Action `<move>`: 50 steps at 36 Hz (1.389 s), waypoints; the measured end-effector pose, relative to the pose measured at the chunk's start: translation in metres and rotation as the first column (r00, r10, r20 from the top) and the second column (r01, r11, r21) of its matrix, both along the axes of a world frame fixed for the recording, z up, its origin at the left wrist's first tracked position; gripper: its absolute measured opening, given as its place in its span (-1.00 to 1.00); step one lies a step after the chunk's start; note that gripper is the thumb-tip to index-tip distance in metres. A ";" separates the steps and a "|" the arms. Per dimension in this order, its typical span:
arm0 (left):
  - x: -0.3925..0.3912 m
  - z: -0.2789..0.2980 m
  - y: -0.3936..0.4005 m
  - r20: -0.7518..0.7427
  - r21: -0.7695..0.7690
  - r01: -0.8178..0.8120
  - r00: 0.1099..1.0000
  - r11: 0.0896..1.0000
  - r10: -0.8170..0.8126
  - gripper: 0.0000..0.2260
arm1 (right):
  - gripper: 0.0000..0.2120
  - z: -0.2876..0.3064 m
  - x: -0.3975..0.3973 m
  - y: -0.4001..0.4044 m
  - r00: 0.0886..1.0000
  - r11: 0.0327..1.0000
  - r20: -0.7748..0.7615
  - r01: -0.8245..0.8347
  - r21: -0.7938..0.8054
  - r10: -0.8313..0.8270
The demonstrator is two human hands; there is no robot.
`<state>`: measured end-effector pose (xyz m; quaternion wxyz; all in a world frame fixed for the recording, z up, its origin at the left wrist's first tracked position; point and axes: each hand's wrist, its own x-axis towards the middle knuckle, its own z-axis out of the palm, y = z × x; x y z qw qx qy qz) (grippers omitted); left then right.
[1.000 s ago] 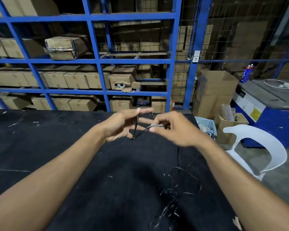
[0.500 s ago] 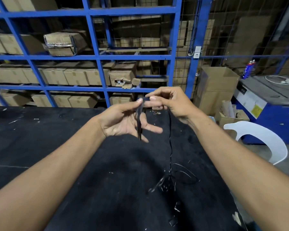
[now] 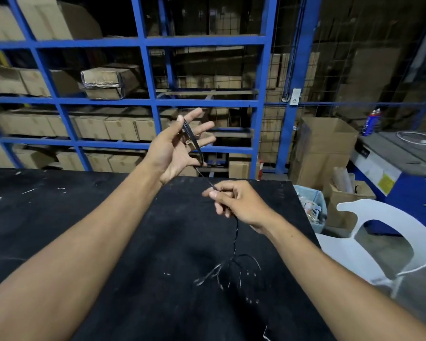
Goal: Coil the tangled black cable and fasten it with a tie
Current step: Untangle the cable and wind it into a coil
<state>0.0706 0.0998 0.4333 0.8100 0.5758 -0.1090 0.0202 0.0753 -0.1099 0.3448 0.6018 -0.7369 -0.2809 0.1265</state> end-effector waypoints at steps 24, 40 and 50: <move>-0.024 -0.021 0.013 -0.438 0.284 0.589 0.782 0.757 -0.444 -0.58 | -0.82 0.094 0.027 -0.018 0.892 0.994 0.444 -0.044 -0.097 0.083; -0.032 -0.036 0.004 -0.236 -0.139 0.782 0.570 0.608 -0.787 -0.54 | -0.95 0.043 0.028 -0.003 0.981 0.908 -0.121 -0.088 0.409 0.149; -0.033 -0.021 0.004 -0.093 -0.232 0.673 0.703 0.702 -0.705 -0.48 | -0.79 0.005 0.003 0.018 0.974 0.936 -0.179 -0.069 0.344 0.137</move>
